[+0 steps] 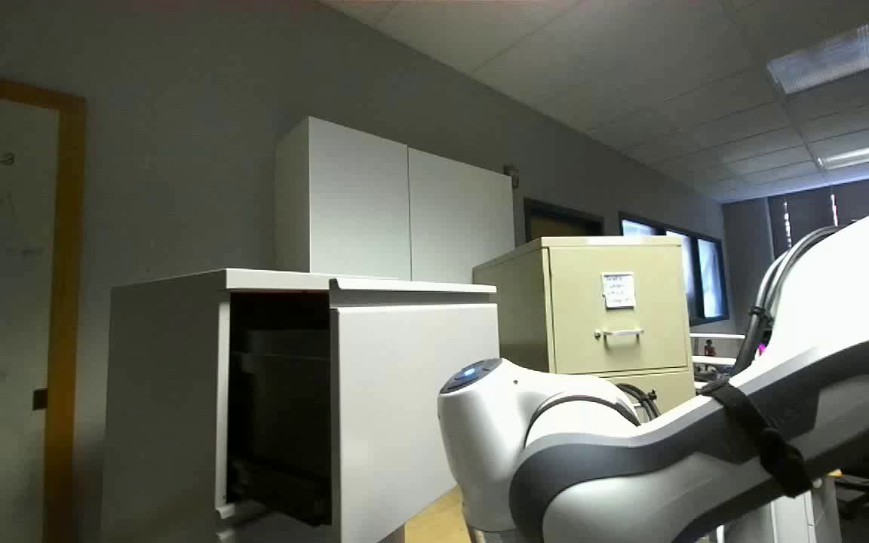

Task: Close the top drawer of the cabinet to the left

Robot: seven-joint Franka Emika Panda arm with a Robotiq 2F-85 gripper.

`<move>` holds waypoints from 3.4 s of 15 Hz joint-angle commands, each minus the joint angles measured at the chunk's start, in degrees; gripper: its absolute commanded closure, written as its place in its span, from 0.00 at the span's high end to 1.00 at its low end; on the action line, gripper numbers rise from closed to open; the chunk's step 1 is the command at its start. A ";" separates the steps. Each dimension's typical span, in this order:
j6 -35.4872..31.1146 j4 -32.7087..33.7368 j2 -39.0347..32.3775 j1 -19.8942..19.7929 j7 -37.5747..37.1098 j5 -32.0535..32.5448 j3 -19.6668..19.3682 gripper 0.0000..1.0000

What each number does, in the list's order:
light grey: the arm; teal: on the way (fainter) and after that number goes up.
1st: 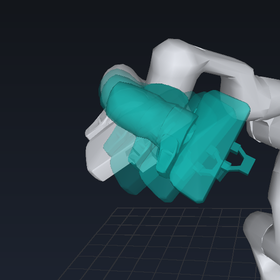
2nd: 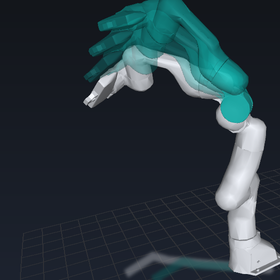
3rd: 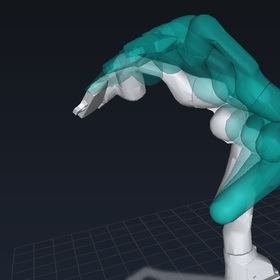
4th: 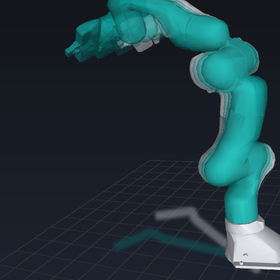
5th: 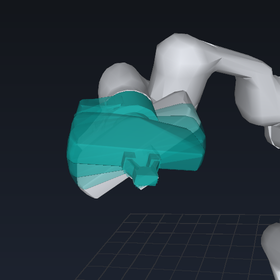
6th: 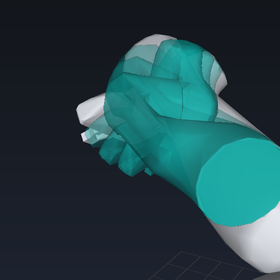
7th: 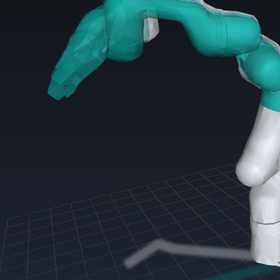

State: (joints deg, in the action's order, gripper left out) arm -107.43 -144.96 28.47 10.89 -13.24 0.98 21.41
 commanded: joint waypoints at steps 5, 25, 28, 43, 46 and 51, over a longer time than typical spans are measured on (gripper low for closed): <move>0.17 0.12 -0.28 1.38 -0.57 0.62 -1.26 1.00; 1.03 0.61 1.32 0.87 -0.50 1.18 -2.67 1.00; 1.66 0.98 4.33 0.49 -0.85 2.20 -3.59 1.00; -7.90 4.24 20.99 -3.00 -1.38 9.73 -3.75 0.20; -13.41 6.93 19.57 -4.19 -0.43 10.59 -4.28 0.00; -23.63 12.35 13.70 -5.87 1.85 9.87 -5.06 0.00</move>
State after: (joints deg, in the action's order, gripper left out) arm -127.78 -137.68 47.40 6.10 -13.33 10.44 16.76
